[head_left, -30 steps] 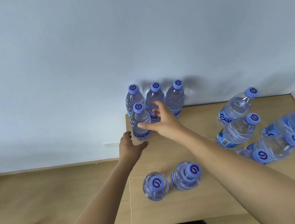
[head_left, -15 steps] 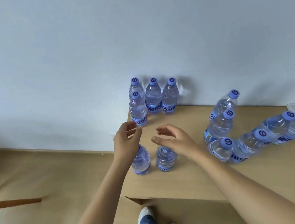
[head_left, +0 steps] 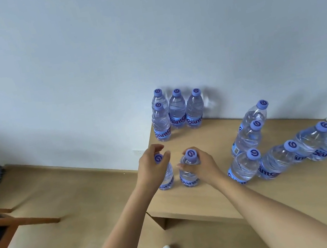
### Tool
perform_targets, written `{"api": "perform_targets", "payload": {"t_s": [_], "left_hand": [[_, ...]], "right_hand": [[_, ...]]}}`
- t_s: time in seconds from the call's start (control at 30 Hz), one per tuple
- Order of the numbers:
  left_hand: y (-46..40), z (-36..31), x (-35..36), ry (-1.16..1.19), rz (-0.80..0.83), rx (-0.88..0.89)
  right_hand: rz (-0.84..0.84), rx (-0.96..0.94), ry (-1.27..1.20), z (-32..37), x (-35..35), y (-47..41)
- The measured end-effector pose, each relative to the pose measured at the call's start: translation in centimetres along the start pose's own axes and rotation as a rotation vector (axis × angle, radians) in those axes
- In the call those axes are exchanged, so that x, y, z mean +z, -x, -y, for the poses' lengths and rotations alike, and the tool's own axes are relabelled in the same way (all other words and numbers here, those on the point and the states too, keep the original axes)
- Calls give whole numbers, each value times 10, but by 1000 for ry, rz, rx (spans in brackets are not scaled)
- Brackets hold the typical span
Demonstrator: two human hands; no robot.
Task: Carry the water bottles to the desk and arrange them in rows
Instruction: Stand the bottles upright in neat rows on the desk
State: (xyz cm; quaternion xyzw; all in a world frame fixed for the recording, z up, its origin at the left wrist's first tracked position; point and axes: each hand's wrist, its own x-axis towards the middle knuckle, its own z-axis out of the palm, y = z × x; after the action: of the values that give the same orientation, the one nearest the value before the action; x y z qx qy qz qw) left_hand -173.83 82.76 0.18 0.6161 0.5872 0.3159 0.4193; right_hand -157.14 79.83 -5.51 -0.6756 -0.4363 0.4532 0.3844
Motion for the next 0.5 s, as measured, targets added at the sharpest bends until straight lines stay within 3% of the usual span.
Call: {"api": "perform_targets", "payload": {"t_s": [0.33, 0.5], "left_hand": [[-11, -18, -16, -274, 382, 246], [-18, -49, -17, 45, 511, 229]], "right_hand": [[-32, -158, -32, 73, -45, 6], [-10, -272, -126, 140, -70, 13]]}}
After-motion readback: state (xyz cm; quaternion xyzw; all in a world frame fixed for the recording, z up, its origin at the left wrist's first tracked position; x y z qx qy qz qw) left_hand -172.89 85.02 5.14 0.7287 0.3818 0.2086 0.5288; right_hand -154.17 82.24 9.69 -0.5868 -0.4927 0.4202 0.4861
